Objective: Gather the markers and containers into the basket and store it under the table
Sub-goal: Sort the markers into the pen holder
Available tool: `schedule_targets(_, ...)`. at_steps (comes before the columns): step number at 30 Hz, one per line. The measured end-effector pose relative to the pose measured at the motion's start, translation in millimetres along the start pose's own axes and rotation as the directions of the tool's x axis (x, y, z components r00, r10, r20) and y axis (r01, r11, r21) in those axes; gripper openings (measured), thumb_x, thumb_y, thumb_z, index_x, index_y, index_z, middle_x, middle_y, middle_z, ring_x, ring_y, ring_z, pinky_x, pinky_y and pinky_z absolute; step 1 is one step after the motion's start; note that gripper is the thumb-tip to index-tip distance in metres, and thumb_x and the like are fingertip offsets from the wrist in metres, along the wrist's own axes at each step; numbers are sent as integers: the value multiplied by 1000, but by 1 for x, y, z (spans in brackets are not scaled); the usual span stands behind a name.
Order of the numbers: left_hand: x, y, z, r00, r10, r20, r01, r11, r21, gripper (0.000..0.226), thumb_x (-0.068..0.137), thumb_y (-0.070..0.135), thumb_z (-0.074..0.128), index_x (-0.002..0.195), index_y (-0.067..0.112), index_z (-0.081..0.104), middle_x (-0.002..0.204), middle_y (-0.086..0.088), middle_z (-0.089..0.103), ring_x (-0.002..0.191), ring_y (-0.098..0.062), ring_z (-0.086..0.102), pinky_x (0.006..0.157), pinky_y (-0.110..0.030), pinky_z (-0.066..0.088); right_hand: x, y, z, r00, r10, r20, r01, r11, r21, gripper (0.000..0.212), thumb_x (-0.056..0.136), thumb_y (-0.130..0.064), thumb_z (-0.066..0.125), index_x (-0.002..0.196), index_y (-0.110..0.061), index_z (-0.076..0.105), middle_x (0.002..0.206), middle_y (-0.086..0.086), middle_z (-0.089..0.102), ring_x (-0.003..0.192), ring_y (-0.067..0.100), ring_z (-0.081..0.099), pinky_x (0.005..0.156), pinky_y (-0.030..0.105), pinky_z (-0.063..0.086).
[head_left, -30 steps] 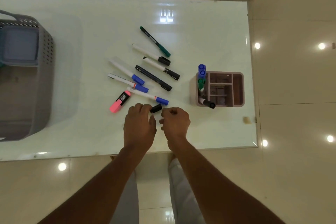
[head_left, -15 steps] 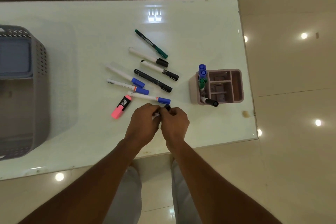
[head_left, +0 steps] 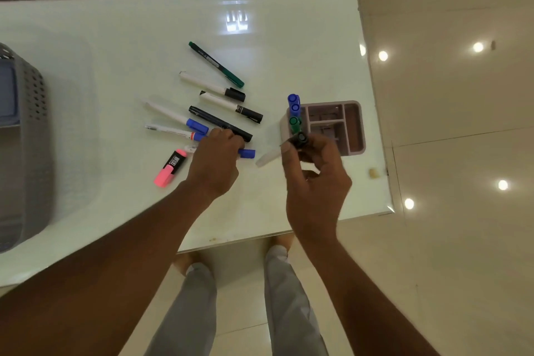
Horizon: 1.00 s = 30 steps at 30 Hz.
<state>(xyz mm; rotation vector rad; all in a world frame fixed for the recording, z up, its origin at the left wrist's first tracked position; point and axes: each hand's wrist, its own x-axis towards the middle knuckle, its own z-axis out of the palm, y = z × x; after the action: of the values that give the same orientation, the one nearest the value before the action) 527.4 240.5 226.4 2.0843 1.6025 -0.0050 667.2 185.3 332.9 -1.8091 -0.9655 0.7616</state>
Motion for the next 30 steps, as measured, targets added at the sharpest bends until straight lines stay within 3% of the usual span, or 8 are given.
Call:
schedule_targets(4,-13,31,-19,975,-127,-184,67,951,-301,14,91,9,59,103,13,63,99,0,59,93,-16,48,81,-28,40,25,-25,-28,987,-153,-46,154,988,23,17,89,-14,68,104,-14,60,93,-13,67,80,7,70,60,24,59)
schedule_targets(8,-27,70,-46,897,-350,-270,85,737,-671,21,91,6,60,109,15,59,94,11,59,82,1,53,74,-7,41,54,-22,-44,985,-165,-42,166,986,27,17,89,-14,69,103,-7,61,87,-15,66,76,2,68,64,16,55)
schedule_targets(10,-30,88,-54,872,-406,-274,70,657,-751,23,90,5,61,109,17,60,93,16,59,83,3,55,74,-6,43,61,-12,-46,988,-155,19,155,988,-25,20,90,-17,68,105,-7,61,89,-12,68,77,4,69,64,15,55)
schedule_targets(12,-30,103,-58,863,-423,-278,45,611,-790,24,90,4,62,108,19,59,93,16,60,85,1,56,76,-8,44,63,0,-44,981,-151,120,163,982,-95,18,90,-21,67,105,-13,61,94,-4,69,80,6,69,65,13,55)
schedule_targets(16,-29,121,-58,869,-416,-270,34,593,-804,28,89,3,63,105,25,55,92,21,58,85,8,56,77,-3,43,61,20,-39,964,-70,258,121,975,-189,24,89,-19,68,112,-19,63,106,-5,68,85,-1,64,69,3,49)
schedule_targets(20,-26,128,-59,862,-427,-272,45,600,-799,30,89,3,63,105,26,53,93,23,56,86,12,55,78,-2,43,61,25,-42,962,-52,267,114,968,-223,22,89,-14,64,111,-17,68,108,-5,69,83,3,65,71,3,50)
schedule_targets(25,-25,133,-61,850,-427,-308,25,618,-786,29,89,5,64,107,26,55,95,20,59,87,10,56,78,-2,44,62,28,-48,966,-88,242,143,965,-222,25,88,-5,60,107,-16,71,96,-18,62,83,-1,62,71,3,48)
schedule_targets(30,-26,148,-75,842,-335,-422,-91,684,-724,26,86,9,68,105,26,59,94,21,60,87,9,59,80,-5,47,67,14,-56,926,-167,339,218,969,-118,28,85,-9,63,113,-11,66,99,-8,65,84,-2,62,73,1,47)
